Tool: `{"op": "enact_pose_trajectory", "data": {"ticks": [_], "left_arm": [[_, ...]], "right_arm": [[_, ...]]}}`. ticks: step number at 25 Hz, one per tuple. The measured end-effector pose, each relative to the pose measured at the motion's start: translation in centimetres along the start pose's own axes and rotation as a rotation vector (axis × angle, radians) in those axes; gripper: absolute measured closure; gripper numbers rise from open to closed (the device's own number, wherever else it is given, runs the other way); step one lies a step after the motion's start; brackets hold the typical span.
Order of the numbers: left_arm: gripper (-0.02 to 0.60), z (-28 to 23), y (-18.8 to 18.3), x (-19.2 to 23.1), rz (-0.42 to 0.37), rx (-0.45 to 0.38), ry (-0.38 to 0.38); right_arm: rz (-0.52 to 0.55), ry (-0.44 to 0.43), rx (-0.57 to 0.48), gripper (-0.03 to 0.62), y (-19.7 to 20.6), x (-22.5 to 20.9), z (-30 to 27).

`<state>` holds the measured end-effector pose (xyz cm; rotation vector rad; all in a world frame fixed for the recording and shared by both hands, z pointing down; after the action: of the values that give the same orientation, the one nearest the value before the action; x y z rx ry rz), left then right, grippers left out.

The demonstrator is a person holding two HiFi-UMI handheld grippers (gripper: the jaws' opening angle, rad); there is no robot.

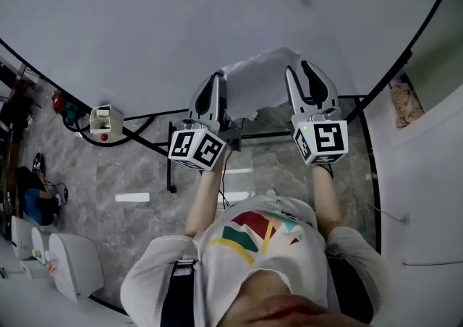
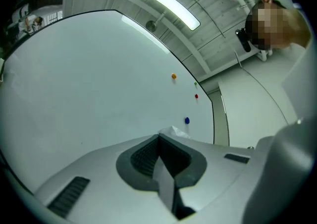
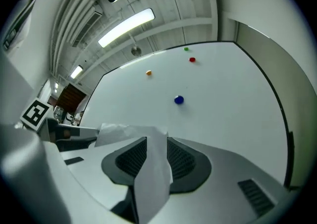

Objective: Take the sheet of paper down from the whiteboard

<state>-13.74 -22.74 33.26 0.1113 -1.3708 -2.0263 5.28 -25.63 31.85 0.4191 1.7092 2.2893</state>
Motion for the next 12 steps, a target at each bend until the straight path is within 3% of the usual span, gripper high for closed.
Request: {"op": "enact_pose_trajectory", "data": {"ticks": [4,7,12], "left_arm": [[0.537,0.8,1.3,0.3,-0.036,0.054,-0.042],[0.538,1.3,1.9,0.7,-0.063,0.082,-0.072],[0.537,1.3,2.3,1.1,-0.088,0.095,-0.087]], "right_arm": [[-0.056,-0.007,0.101,0.462,3.7,0.3,1.4],[-0.035,-0.031,0.151,0.464,4.9,1.0,1.7],[-0.003,-0.036,0.156,0.464,4.8,1.1,1.2]]}}
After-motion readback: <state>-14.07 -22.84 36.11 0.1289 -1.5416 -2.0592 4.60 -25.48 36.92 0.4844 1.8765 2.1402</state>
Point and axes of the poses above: the fingertips, and each gripper's own axes: z backward along the fingers, x to its left, y out of its underside, the point moved 3 cm from there along z, backward along the fingers, and after that the axes turned 9 degrees about y, right-handed, at the moved point
